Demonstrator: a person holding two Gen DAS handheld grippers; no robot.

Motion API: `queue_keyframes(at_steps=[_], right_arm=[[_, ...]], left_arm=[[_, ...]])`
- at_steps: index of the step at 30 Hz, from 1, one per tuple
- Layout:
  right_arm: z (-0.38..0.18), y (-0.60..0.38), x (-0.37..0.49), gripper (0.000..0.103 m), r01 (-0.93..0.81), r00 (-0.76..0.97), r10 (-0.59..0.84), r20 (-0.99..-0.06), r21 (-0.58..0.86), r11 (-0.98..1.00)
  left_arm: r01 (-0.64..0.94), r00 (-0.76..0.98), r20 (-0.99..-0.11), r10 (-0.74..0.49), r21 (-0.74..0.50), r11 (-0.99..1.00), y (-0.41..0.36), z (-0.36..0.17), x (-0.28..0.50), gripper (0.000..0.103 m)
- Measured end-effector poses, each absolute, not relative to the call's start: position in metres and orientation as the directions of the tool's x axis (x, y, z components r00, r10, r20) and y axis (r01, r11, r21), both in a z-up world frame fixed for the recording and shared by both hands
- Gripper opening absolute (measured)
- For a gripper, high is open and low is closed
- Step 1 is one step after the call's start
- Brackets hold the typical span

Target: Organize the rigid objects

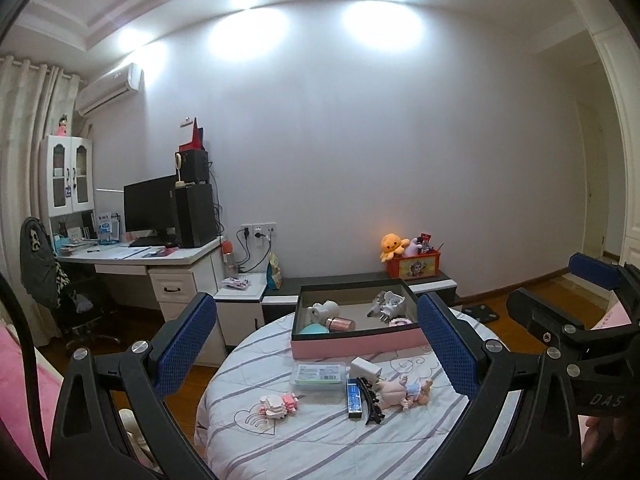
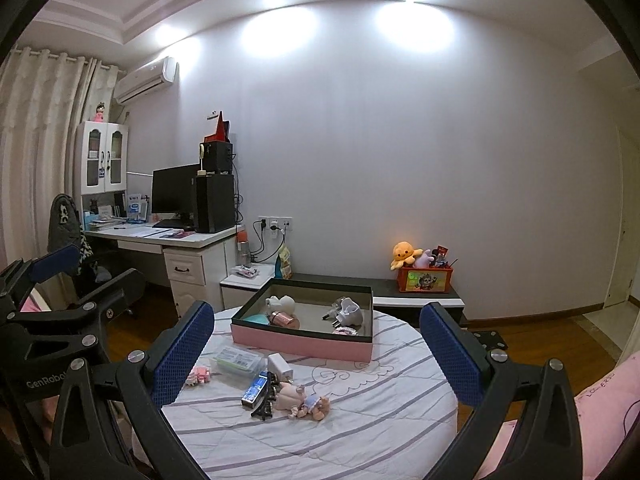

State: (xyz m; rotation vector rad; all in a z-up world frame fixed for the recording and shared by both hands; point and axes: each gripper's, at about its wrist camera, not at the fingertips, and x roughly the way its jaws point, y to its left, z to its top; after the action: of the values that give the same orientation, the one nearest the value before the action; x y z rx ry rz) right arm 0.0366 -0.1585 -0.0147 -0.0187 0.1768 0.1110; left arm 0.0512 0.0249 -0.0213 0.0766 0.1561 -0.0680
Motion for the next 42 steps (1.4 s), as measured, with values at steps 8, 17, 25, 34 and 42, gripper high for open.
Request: queue_keyframes(at_steps=[8,17,25,34,42], right_arm=[[-0.015,-0.158,0.035,0.103,-0.112,0.977,0.109,-0.182,-0.008,0.994],[-0.019,-0.156,0.035,0.103,-0.111,0.976,0.108,-0.19,-0.006,0.994],[-0.023,-0.156,0.04,0.103,-0.106,0.974,0.103,-0.202,-0.004,0.994],[-0.04,-0.156,0.058,0.103,-0.104,0.963,0.1,-0.251,-0.002,0.995],[-0.071,-0.17,0.088,0.103,-0.078,0.938,0.079,-0.338,0.018,0.997]], left_arm=[[0.073,0.985,-0.164,-0.06,0.071,0.995,0.024,-0.02,0.052,0.102],[0.071,0.984,-0.171,-0.059,0.068,0.995,0.023,-0.021,0.054,0.102],[0.079,0.979,-0.192,-0.066,0.06,0.995,0.023,-0.03,0.061,0.102],[0.135,0.958,-0.257,-0.125,0.021,0.991,0.031,-0.051,0.083,0.103],[0.062,0.925,-0.376,-0.053,0.013,0.998,0.068,-0.095,0.114,0.103]])
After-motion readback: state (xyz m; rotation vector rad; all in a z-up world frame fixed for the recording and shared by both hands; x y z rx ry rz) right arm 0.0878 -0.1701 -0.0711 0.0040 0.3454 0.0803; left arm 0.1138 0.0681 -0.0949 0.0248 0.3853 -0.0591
